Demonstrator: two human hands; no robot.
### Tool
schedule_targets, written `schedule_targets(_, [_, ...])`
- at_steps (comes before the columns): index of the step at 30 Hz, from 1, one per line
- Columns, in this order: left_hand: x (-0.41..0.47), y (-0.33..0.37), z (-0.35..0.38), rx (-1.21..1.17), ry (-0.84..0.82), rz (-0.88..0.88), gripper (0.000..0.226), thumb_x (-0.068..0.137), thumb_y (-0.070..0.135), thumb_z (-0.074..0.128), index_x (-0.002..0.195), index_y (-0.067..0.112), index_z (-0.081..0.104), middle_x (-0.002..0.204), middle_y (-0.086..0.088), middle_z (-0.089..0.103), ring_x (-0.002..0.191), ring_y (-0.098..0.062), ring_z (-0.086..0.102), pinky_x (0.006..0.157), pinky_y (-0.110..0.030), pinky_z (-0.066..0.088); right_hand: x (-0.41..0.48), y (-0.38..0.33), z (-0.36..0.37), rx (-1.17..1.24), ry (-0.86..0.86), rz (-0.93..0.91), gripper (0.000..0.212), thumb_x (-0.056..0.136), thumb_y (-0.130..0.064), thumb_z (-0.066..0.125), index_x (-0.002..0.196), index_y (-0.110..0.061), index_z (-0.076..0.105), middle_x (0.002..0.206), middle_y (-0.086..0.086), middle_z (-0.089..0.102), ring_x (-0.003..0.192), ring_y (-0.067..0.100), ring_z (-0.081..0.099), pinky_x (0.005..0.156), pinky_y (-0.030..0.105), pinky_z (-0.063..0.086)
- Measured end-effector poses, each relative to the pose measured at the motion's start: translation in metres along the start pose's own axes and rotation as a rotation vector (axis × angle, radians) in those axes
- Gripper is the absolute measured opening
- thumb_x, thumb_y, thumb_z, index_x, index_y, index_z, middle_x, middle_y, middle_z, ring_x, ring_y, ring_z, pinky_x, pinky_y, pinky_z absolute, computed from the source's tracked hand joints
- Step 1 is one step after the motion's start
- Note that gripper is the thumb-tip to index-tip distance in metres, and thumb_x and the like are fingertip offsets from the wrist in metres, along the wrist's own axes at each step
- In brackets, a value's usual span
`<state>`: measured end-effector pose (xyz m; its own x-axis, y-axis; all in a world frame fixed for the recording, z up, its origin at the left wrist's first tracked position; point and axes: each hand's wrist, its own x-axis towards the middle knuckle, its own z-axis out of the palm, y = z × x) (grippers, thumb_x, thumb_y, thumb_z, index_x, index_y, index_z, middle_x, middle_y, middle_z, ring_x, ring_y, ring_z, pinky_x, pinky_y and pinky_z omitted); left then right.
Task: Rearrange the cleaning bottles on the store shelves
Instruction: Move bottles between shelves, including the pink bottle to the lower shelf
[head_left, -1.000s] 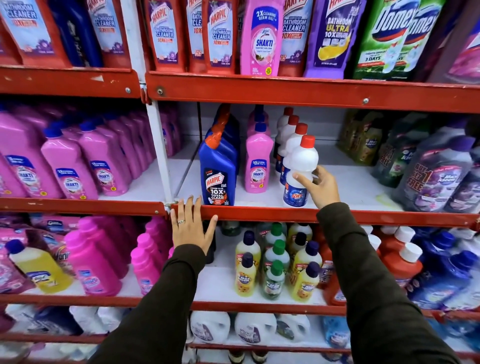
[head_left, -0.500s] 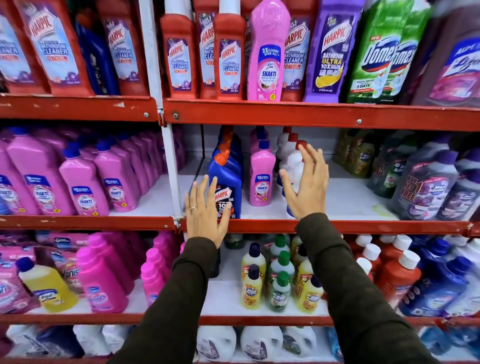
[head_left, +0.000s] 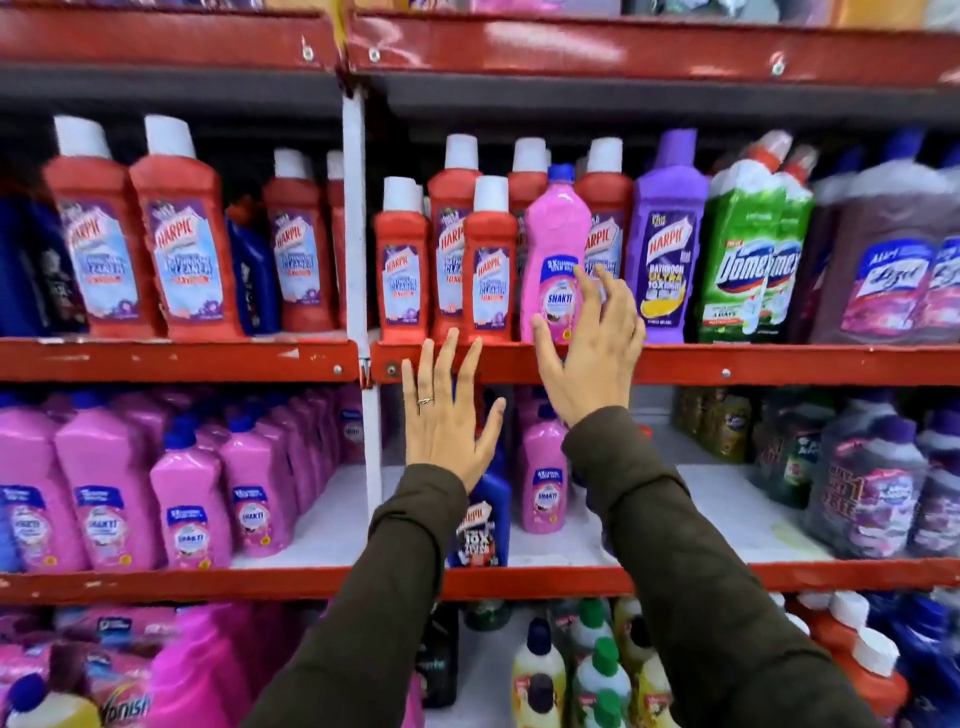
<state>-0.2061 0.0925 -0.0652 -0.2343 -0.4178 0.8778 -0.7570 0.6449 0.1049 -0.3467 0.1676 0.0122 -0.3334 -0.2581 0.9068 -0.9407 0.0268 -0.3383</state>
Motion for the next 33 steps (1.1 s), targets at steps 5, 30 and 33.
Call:
schedule_targets(5, [0.008,-0.010,0.006,0.052,-0.064,-0.036,0.072,0.096,0.055,0.036,0.157,0.027,0.011,0.168,-0.008,0.008,0.155,-0.032,0.002,0.124,-0.059,0.006,0.044,-0.015,0.008,0.043,-0.091,0.189,0.092,0.090,-0.056,0.060,0.158,-0.007,0.022,0.160,0.016,0.030,0.146,0.037,0.032,0.115,0.053,0.036])
schedule_targets(30, [-0.018,-0.017,-0.001,0.039,-0.025,0.034,0.076,0.096,0.051,0.040,0.158,0.021,0.008,0.168,-0.007,0.005,0.155,-0.030,-0.001,0.125,-0.054,0.014,0.042,-0.029,-0.036,0.218,0.015,0.286,0.093,0.074,-0.060,0.077,0.148,-0.016,0.042,0.140,0.003,0.054,0.124,0.022,0.059,0.094,0.034,0.052])
schedule_targets(33, [-0.037,-0.017,0.002,0.036,-0.016,0.022,0.076,0.095,0.048,0.044,0.158,0.019,0.013,0.167,-0.009,0.009,0.155,-0.030,0.004,0.125,-0.052,0.012,0.022,-0.025,-0.047,0.246,0.028,0.317,0.097,0.069,-0.065,0.077,0.147,-0.017,0.045,0.140,0.001,0.056,0.125,0.020,0.058,0.092,0.030,0.047])
